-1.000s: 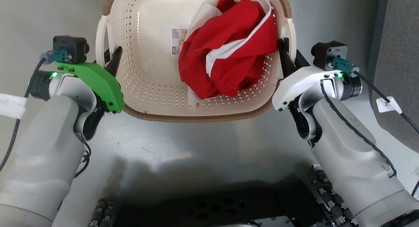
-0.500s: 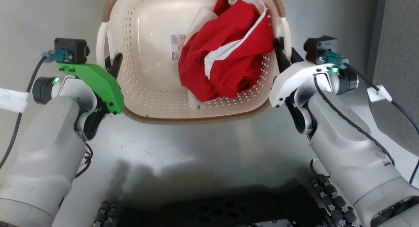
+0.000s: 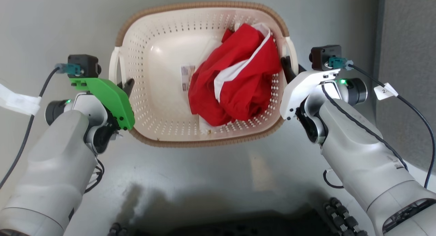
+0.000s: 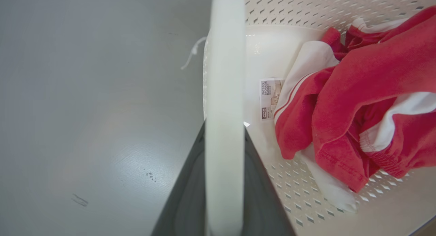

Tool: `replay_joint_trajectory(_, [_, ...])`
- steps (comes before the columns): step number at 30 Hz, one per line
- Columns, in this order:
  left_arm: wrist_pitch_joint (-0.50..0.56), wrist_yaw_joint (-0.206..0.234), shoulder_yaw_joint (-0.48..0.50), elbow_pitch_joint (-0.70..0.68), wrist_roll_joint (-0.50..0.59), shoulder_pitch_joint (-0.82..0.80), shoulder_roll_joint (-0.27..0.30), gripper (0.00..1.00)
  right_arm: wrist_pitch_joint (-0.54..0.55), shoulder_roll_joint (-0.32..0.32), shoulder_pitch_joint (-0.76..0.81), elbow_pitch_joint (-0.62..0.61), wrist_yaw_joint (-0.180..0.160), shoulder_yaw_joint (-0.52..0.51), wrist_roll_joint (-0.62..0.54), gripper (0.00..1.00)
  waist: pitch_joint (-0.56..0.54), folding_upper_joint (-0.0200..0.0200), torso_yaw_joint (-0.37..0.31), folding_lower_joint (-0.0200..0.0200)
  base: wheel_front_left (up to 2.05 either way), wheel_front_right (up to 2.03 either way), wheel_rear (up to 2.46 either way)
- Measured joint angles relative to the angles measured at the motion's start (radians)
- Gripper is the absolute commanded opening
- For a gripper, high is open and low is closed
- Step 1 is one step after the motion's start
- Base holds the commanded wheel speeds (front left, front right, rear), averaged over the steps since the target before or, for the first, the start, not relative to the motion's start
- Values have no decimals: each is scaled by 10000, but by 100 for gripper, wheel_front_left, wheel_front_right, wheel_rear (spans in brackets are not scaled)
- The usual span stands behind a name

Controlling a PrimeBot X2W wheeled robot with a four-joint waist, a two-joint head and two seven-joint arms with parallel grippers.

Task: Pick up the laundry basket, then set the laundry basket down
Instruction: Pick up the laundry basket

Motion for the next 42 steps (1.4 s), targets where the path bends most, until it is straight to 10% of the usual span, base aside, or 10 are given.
replay_joint_trajectory(42, [2176, 0, -564, 1476, -2433, 1442, -529, 0, 2399, 240, 620, 2169, 786, 970, 2476, 0, -5008, 0, -234, -1, 0, 0, 0])
